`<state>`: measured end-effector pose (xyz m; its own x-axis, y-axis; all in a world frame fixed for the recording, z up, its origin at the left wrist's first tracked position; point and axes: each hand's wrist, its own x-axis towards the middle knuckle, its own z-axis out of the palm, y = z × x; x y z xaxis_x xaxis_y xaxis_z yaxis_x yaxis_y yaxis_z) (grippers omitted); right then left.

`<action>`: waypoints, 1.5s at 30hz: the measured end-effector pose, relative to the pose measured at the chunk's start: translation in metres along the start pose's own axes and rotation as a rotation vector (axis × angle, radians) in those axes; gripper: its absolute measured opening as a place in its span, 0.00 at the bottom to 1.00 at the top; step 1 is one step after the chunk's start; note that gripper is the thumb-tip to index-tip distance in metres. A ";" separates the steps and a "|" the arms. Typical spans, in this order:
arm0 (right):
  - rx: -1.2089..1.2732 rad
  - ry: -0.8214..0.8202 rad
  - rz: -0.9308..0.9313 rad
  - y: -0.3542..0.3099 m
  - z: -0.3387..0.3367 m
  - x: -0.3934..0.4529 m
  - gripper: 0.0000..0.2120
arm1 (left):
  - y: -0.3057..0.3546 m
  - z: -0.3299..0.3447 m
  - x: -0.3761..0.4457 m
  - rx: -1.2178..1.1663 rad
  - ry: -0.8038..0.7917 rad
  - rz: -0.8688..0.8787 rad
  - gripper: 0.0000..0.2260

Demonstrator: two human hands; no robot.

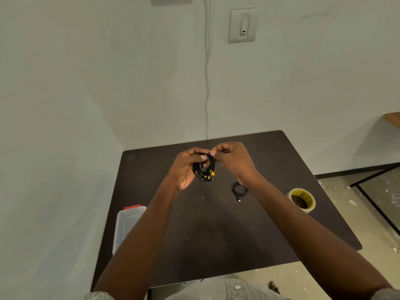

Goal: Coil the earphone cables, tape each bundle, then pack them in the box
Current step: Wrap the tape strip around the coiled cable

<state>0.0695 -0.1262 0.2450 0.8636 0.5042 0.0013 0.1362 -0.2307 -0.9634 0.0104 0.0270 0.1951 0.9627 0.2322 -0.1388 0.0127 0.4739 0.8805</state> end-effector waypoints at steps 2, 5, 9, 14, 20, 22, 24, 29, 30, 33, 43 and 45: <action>-0.093 0.021 -0.056 0.001 0.002 0.003 0.05 | 0.002 0.002 0.000 0.000 0.023 -0.006 0.06; -0.204 0.033 -0.140 0.006 0.003 0.006 0.05 | 0.008 0.008 -0.002 0.037 0.066 0.007 0.08; -0.312 0.028 -0.323 0.012 0.005 0.007 0.04 | 0.011 0.010 -0.002 0.029 0.078 0.028 0.13; -0.423 0.049 -0.511 0.018 0.011 0.002 0.06 | 0.005 0.003 0.003 -0.032 0.127 0.002 0.04; -0.503 0.163 -0.617 0.033 0.020 -0.010 0.11 | 0.004 0.004 0.000 -0.100 0.108 0.021 0.05; -0.505 0.213 -0.632 0.035 0.024 -0.011 0.10 | 0.005 0.006 -0.001 -0.112 0.084 0.033 0.05; -0.507 0.235 -0.663 0.037 0.024 -0.010 0.09 | 0.005 0.007 -0.002 -0.114 0.054 0.028 0.06; -0.567 0.270 -0.824 0.037 0.018 -0.005 0.11 | 0.008 0.005 -0.005 -0.112 -0.043 0.014 0.08; -0.569 0.271 -0.847 0.036 0.017 -0.004 0.10 | 0.009 0.004 -0.006 -0.123 -0.061 0.016 0.09; -0.552 0.263 -0.853 0.037 0.011 0.001 0.10 | 0.012 0.002 -0.009 -0.172 -0.131 0.039 0.11; -0.495 0.269 -0.839 0.042 0.006 0.011 0.07 | 0.015 0.013 -0.012 0.144 0.049 0.287 0.13; -0.495 0.263 -0.838 0.043 0.006 0.011 0.07 | 0.015 0.015 -0.012 0.223 0.087 0.339 0.10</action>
<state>0.0820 -0.1256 0.2025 0.4690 0.4762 0.7438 0.8830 -0.2360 -0.4057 0.0032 0.0189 0.2171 0.8961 0.4190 0.1463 -0.2336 0.1650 0.9582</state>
